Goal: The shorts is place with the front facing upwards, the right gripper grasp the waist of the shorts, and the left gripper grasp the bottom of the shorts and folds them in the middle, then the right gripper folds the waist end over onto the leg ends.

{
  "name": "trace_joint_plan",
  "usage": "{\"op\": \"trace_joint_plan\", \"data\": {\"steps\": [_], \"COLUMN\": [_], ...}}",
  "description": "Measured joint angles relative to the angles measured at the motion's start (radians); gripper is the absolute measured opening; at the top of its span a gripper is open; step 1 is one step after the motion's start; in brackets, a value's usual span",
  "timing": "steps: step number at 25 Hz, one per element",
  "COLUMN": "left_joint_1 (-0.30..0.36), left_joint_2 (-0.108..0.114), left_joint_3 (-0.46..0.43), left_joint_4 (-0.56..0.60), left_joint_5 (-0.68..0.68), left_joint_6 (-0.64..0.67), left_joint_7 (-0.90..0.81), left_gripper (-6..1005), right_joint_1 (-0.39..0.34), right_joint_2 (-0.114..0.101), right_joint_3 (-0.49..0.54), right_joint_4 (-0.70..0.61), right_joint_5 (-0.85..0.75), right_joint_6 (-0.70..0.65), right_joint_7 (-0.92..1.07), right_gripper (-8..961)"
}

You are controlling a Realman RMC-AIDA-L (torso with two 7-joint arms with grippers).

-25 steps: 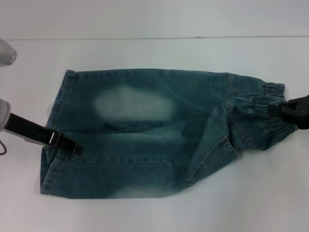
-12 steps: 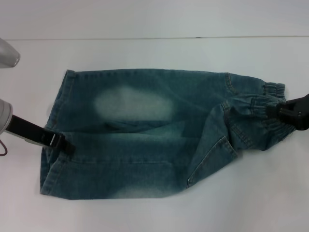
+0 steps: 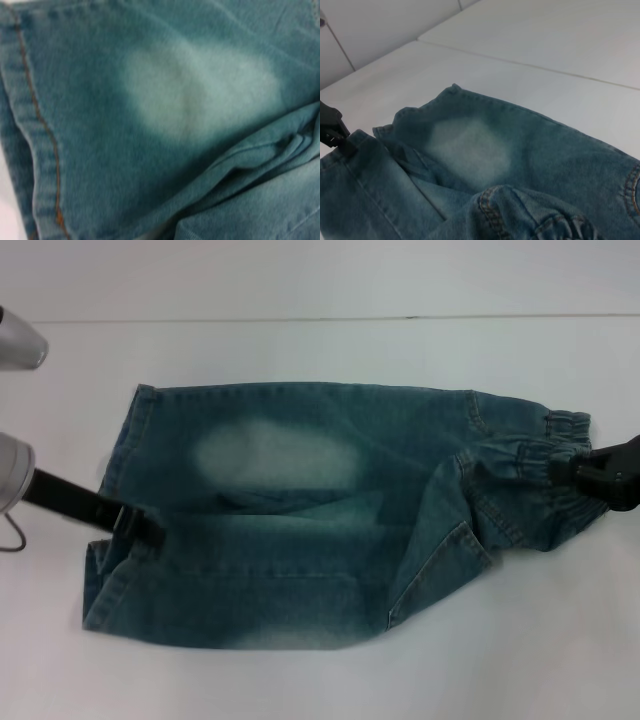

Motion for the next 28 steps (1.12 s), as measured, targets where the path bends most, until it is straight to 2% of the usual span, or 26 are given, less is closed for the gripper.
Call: {"op": "trace_joint_plan", "data": {"steps": [6,10,14,24,28], "left_joint_1": [-0.008,-0.018,-0.032,-0.074,-0.083], "left_joint_2": [-0.013,-0.001,0.005,0.008,0.009], "left_joint_3": [-0.005,-0.018,-0.03,-0.029,-0.023], "left_joint_4": [0.059,0.072,0.079,0.069,0.059], "left_joint_5": [-0.031,-0.077,-0.103,-0.118,-0.112], "left_joint_6": [0.015,0.007,-0.031,-0.205,-0.278], "left_joint_7": [-0.015,-0.025,-0.032,-0.033,-0.039], "left_gripper": [16,20,25,37,41], "right_joint_1": [-0.007,-0.008,0.005,0.027,0.04], "right_joint_2": [-0.012,-0.024,-0.027,-0.032,-0.041], "right_joint_3": [0.009,0.019,0.038,0.019,0.014], "right_joint_4": [0.0,-0.003,-0.005,0.016,0.06], "right_joint_5": [0.043,0.071,0.079,0.072,0.063], "right_joint_6": [-0.008,-0.014,0.008,0.199,0.263], "right_joint_7": [0.001,0.012,0.039,0.128,0.142], "right_gripper": [35,36,36,35,35]}}
